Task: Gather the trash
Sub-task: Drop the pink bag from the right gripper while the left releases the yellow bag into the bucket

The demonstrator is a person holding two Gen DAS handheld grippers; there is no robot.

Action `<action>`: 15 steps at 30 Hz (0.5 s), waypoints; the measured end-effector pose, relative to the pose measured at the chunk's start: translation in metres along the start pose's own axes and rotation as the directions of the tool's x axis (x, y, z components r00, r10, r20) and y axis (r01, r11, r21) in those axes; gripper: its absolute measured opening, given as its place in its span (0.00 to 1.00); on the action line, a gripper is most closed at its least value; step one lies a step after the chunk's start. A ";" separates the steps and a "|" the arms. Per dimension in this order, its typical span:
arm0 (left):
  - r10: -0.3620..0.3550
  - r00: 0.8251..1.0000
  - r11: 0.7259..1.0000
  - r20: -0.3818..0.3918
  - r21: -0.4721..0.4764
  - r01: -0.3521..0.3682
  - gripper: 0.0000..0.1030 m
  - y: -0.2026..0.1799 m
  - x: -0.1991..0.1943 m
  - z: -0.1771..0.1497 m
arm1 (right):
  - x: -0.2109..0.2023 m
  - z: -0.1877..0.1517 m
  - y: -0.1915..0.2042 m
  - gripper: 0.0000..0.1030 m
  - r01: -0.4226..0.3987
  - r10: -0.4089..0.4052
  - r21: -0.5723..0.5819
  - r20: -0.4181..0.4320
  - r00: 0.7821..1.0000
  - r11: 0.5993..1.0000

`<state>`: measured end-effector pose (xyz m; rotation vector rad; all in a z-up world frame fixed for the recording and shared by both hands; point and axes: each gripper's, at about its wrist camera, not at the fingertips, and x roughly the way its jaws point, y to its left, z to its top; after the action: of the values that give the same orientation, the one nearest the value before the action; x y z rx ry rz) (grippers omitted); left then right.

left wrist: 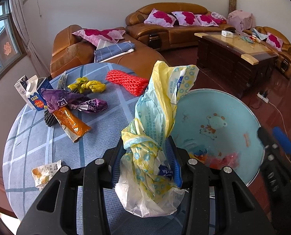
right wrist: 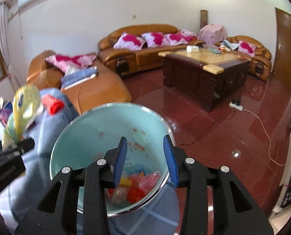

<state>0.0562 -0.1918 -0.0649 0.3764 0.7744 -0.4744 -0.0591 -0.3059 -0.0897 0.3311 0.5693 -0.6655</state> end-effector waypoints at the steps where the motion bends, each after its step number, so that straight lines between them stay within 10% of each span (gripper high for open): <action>1: 0.000 1.000 1.000 0.001 0.001 0.000 0.40 -0.001 0.000 0.000 | -0.003 0.002 -0.002 0.38 0.010 -0.010 0.008 0.012 1.000 1.000; 9: -0.024 1.000 0.999 0.011 0.038 0.023 0.42 -0.022 -0.002 0.008 | -0.012 0.012 -0.028 0.38 0.091 -0.097 0.108 0.043 0.994 0.990; 15: -0.028 0.999 0.998 0.037 0.066 0.025 0.62 -0.033 -0.005 0.009 | -0.012 0.012 -0.032 0.38 0.091 -0.096 0.117 0.038 0.995 0.989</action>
<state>0.0401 -0.2219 -0.0601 0.4171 0.7293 -0.5309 -0.0832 -0.3288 -0.0766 0.3982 0.5087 -0.7964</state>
